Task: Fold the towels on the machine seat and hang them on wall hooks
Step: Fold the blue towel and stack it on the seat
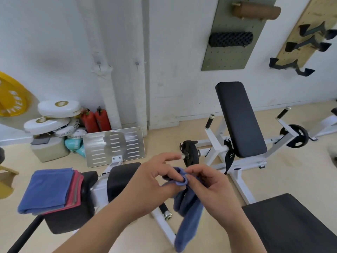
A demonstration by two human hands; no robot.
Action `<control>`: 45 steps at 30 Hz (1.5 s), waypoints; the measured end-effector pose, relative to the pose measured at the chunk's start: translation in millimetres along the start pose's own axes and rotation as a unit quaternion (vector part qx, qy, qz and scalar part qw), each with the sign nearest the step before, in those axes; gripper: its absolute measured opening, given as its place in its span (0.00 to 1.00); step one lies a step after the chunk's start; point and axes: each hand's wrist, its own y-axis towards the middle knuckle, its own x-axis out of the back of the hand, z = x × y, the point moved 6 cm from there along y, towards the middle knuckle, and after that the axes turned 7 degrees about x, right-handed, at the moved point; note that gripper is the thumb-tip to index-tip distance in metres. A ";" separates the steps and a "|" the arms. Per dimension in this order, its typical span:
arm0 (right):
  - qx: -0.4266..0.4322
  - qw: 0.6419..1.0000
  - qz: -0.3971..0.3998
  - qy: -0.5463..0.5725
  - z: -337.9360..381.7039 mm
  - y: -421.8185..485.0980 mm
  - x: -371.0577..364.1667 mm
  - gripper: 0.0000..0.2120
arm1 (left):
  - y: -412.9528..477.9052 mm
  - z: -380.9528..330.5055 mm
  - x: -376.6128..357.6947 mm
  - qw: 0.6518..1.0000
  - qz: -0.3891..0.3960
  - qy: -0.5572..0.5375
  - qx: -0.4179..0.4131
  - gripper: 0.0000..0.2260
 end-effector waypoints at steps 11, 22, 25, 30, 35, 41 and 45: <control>-0.124 0.991 0.046 -0.008 -56.9 -12.8 10.5 0.05 | 9.4 13.5 46.0 0.979 -0.176 0.000 0.099 0.08; -0.107 0.984 0.016 -0.140 -44.5 -11.2 8.9 0.11 | 1.5 22.4 50.7 0.988 -0.011 0.130 0.085 0.14; -0.068 0.986 0.074 -0.134 -20.0 -5.0 -10.3 0.12 | -5.4 21.5 13.1 0.991 0.077 0.067 0.081 0.21; -0.001 0.961 0.139 -0.237 -8.7 -2.2 -19.4 0.08 | -5.9 22.1 -6.5 0.981 0.111 0.156 0.013 0.09; -0.076 0.975 0.086 -0.189 -39.3 -11.4 -1.3 0.06 | -6.5 31.4 9.3 0.990 0.005 0.138 0.015 0.05; -0.122 0.983 0.030 -0.130 -61.2 -28.5 27.2 0.12 | -10.2 51.5 55.1 0.985 -0.112 0.048 0.118 0.07; -0.114 0.990 -0.082 -0.021 -60.5 -25.2 33.2 0.12 | -15.5 69.3 76.2 0.978 -0.127 0.073 0.149 0.08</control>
